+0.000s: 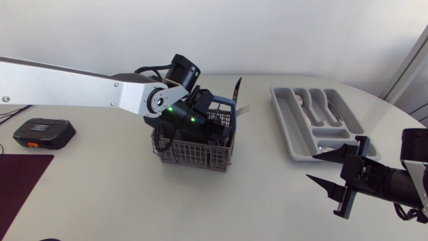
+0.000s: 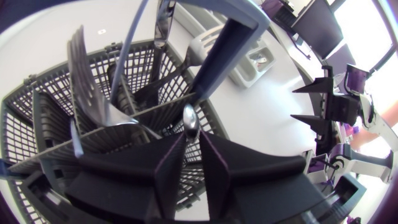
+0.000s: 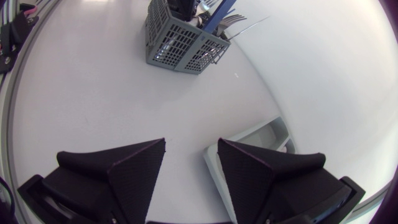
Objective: Unload the cutlery basket into the drawer organizer.
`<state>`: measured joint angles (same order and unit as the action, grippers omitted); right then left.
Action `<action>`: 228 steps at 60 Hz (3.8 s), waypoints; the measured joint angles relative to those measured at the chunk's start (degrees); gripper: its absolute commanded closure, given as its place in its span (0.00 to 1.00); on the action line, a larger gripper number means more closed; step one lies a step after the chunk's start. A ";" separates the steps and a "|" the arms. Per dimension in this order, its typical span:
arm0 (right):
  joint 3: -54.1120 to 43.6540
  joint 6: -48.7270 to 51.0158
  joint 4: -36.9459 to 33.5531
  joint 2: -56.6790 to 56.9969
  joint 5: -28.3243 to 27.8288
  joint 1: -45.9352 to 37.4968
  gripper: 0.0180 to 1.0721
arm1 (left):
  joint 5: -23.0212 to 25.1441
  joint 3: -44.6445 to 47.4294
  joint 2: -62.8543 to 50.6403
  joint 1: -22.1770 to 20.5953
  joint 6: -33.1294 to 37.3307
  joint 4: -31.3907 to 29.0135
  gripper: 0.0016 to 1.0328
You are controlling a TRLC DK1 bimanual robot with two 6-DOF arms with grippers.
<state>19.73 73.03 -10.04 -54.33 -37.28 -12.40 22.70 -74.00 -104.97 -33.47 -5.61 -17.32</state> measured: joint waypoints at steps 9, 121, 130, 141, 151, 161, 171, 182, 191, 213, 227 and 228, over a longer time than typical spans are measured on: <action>-0.24 0.00 0.00 0.04 0.02 0.00 0.40 | 0.44 1.11 -0.04 -0.35 0.00 0.92 0.97; -1.86 0.09 4.09 -1.40 1.05 0.74 0.40 | -8.09 8.70 3.08 -2.14 -0.02 15.30 0.59; -1.86 0.24 4.57 -2.27 1.05 0.74 0.40 | -8.26 8.70 2.99 -2.25 -0.02 15.34 0.59; -1.86 0.24 5.22 -2.71 1.07 0.74 0.40 | -8.26 8.70 2.75 -2.34 -0.02 15.85 0.69; -1.86 0.24 5.35 -2.71 1.07 0.74 0.40 | -8.52 8.52 2.25 -2.34 0.00 15.98 0.78; -1.97 0.24 5.40 -2.71 1.05 0.72 0.40 | -8.22 8.37 2.01 -2.34 -0.02 16.09 0.86; -2.23 0.24 5.40 -2.71 1.05 0.72 0.40 | -7.96 8.37 1.88 -2.73 -0.02 16.57 0.95; -2.40 0.24 5.42 -2.71 1.05 0.72 0.40 | -7.63 8.37 1.73 -2.71 -0.04 17.25 0.97; -2.93 0.26 5.44 -2.71 1.05 0.72 0.40 | -7.82 8.50 1.73 -2.71 -0.24 18.80 0.97; -3.02 0.28 5.55 -2.71 1.07 0.74 0.40 | -7.82 8.70 1.73 -2.67 -0.44 19.37 0.70; -3.04 0.31 5.64 -3.23 1.07 0.74 0.40 | -11.26 8.70 1.73 -4.22 -0.46 19.37 0.69; -3.04 0.28 5.66 -3.26 1.07 0.74 0.40 | -11.47 8.70 1.73 -4.42 -0.46 19.37 0.69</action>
<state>16.69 73.32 -4.38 -57.58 -36.21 -11.66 11.22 -65.30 -103.24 -37.89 -6.07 2.04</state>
